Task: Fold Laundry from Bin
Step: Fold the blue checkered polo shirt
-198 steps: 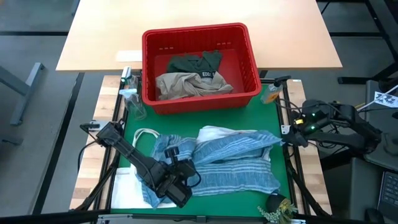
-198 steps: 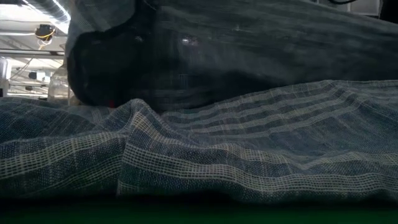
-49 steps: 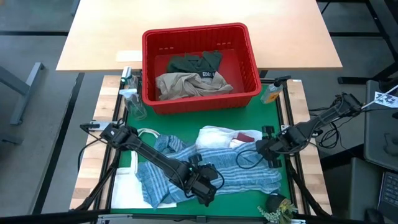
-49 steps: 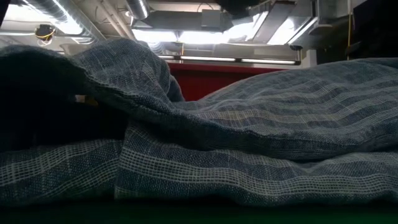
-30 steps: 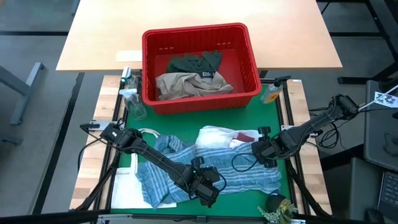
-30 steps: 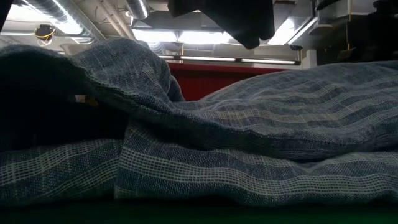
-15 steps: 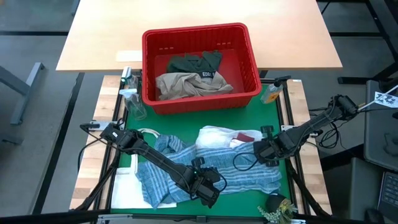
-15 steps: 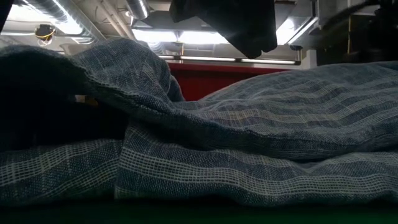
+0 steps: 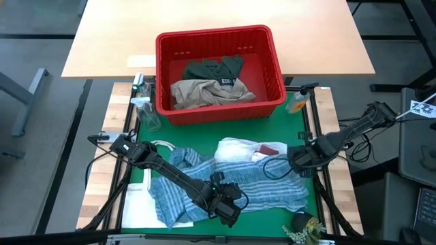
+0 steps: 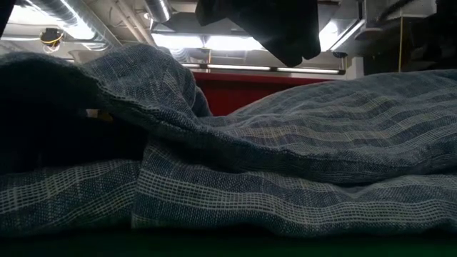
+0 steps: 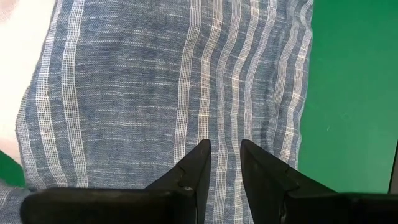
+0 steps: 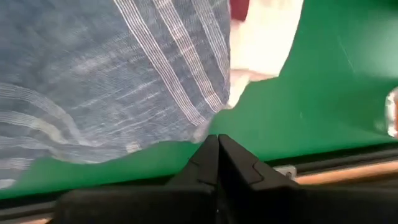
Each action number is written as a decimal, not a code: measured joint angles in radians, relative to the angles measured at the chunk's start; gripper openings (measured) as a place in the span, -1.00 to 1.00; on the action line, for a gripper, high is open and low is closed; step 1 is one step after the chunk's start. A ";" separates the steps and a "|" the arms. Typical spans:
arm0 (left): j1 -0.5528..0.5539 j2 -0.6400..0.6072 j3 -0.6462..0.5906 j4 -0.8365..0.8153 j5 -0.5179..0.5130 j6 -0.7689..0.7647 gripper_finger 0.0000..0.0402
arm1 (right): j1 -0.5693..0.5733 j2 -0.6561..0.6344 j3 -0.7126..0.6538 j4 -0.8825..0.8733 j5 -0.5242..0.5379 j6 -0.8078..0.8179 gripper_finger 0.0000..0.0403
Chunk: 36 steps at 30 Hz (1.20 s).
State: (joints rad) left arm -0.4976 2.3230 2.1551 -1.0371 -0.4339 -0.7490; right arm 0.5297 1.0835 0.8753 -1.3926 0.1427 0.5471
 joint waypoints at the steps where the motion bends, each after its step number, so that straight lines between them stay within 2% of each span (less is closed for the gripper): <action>1: 0.000 0.000 0.000 0.000 0.000 0.000 -0.59 | 0.000 -0.021 -0.001 0.002 -0.003 0.014 -0.95; 5: 0.000 0.000 0.000 0.001 0.000 0.000 -0.59 | 0.000 -0.123 -0.031 0.008 -0.005 0.088 -0.95; 9: 0.000 0.000 0.000 0.001 0.000 0.000 -0.59 | 0.000 -0.215 -0.061 0.008 -0.005 0.240 -0.95; 11: 0.000 0.000 0.000 0.002 0.000 0.000 -0.59 | 0.000 -0.241 -0.065 0.009 -0.005 0.327 -0.95; 16: 0.000 0.000 0.000 0.002 -0.015 0.000 -0.59 | 0.000 -0.273 -0.066 0.007 -0.024 0.385 -0.93; 19: 0.000 0.000 0.000 0.002 -0.018 0.000 -0.59 | 0.000 -0.271 -0.066 0.004 -0.042 0.408 -0.82; 25: 0.000 0.000 0.000 0.003 -0.018 0.001 -0.59 | 0.000 -0.247 -0.066 -0.005 -0.075 0.478 -0.37; 28: 0.000 0.000 0.000 0.003 -0.018 0.001 -0.59 | 0.000 -0.249 -0.070 0.003 -0.075 0.503 -0.20; 31: 0.000 0.000 0.000 0.003 -0.018 0.001 -0.59 | -0.001 -0.254 -0.096 0.046 -0.094 0.504 -0.13; 36: 0.000 0.000 0.000 0.004 -0.019 0.001 -0.59 | -0.020 -0.264 -0.114 0.135 -0.128 0.504 -0.14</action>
State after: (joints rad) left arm -0.4979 2.3230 2.1551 -1.0334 -0.4525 -0.7480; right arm 0.5094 0.8196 0.7612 -1.2579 0.0148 1.0512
